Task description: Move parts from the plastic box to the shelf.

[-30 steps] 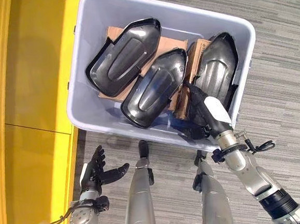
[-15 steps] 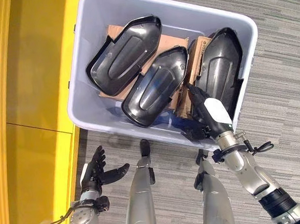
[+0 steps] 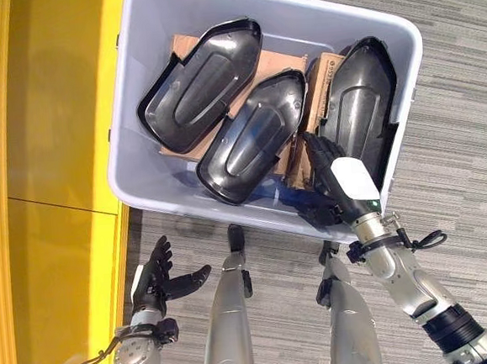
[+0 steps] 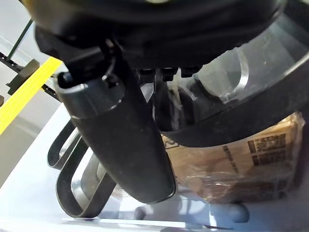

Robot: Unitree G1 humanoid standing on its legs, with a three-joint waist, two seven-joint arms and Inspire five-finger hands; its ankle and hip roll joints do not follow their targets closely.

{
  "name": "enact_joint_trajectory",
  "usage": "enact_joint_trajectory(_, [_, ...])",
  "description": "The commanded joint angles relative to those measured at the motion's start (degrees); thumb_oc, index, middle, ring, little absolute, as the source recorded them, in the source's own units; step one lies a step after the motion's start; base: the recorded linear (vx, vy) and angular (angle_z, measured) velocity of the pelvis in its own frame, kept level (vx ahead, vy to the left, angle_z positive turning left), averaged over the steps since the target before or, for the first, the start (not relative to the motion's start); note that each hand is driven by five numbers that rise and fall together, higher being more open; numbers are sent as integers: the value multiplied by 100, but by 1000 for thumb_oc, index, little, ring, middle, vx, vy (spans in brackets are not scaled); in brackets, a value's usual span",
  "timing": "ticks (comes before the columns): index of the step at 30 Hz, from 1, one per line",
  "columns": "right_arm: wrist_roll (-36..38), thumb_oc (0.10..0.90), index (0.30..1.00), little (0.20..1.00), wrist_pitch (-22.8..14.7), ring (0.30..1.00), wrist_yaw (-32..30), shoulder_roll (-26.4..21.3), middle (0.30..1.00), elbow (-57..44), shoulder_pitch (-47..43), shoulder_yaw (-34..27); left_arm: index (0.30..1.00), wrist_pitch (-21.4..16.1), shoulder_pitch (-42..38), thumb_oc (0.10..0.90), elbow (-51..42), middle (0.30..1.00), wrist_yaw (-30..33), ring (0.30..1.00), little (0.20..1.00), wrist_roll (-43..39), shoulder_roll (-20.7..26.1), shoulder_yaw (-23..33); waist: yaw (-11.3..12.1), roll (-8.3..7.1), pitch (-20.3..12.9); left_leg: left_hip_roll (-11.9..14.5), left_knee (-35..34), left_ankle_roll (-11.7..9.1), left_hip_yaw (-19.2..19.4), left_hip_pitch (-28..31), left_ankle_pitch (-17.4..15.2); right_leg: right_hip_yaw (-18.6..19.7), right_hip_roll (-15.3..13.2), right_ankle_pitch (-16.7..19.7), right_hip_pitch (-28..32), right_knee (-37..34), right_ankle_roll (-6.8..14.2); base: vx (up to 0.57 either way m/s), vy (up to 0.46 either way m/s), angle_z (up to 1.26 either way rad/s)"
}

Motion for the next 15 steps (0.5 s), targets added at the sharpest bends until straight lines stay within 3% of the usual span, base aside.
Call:
enact_joint_trajectory(1, [-27,900,1000,1000,-392,1000,-407,-321,1000,-1092,96,-364,1000,-313,433,900,-405,1000,189,1000,1000,131,302,108,-150,135,-74,146,-293,4,225,27,75,-102,-350,-1102,413,953,304,0,0,0])
enact_joint_trajectory(15, [917,900,1000,1000,-592,1000,-475,-135,1000,-1397,-727,-266,1000,-286,308,900,-521,1000,169,1000,1000,-2,319,27,-64,132,-74,139,-301,10,221,147,71,-115,-353,-1143,523,983,274,0,0,0])
